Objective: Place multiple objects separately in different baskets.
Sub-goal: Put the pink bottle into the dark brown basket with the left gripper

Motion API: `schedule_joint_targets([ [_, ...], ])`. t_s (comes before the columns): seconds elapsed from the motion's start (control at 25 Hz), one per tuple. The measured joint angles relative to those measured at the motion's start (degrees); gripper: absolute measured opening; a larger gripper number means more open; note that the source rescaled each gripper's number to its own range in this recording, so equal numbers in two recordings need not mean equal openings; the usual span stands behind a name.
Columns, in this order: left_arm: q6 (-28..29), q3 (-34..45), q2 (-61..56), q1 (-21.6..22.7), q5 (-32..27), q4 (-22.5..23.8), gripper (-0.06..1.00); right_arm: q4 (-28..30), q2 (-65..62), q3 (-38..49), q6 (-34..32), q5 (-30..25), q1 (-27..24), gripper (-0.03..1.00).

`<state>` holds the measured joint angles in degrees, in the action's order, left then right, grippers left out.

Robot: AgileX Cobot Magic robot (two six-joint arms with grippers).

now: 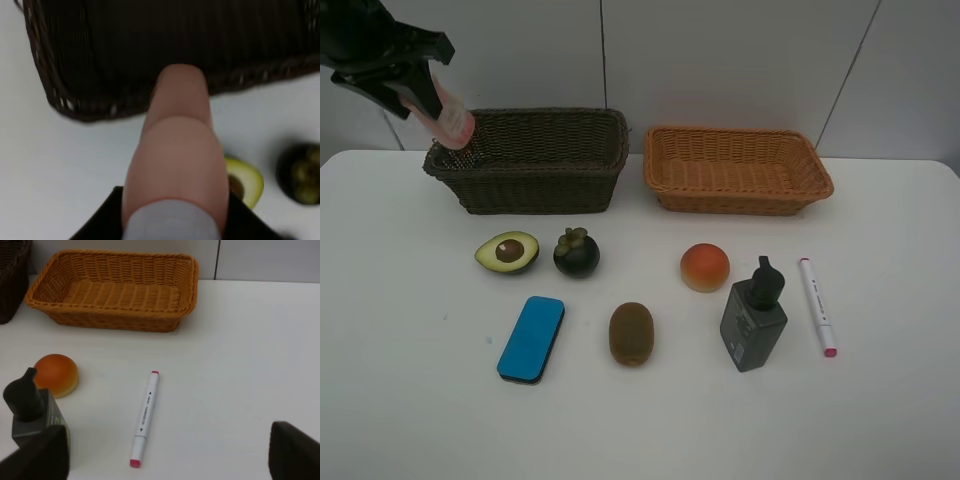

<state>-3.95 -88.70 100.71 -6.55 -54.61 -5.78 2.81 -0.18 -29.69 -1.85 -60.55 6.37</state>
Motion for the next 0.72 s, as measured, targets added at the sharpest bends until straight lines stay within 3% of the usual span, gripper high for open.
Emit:
schedule_joint_targets([
  [0.28,1.3,-17.8,18.0,0.0,1.1,0.4,0.01,0.0,0.0,0.0,0.0,0.0,0.0,1.0],
  [0.52,1.5,-22.4,26.8,0.0,1.3,0.6,0.04,0.0,0.0,0.0,0.0,0.0,0.0,1.0],
  [0.56,0.8,-22.6,27.5,0.0,1.4,0.7,0.13,0.0,0.0,0.0,0.0,0.0,0.0,1.0],
  [0.72,-0.4,-22.7,28.9,0.0,1.4,1.7,0.75,0.0,0.0,0.0,0.0,0.0,0.0,1.0],
])
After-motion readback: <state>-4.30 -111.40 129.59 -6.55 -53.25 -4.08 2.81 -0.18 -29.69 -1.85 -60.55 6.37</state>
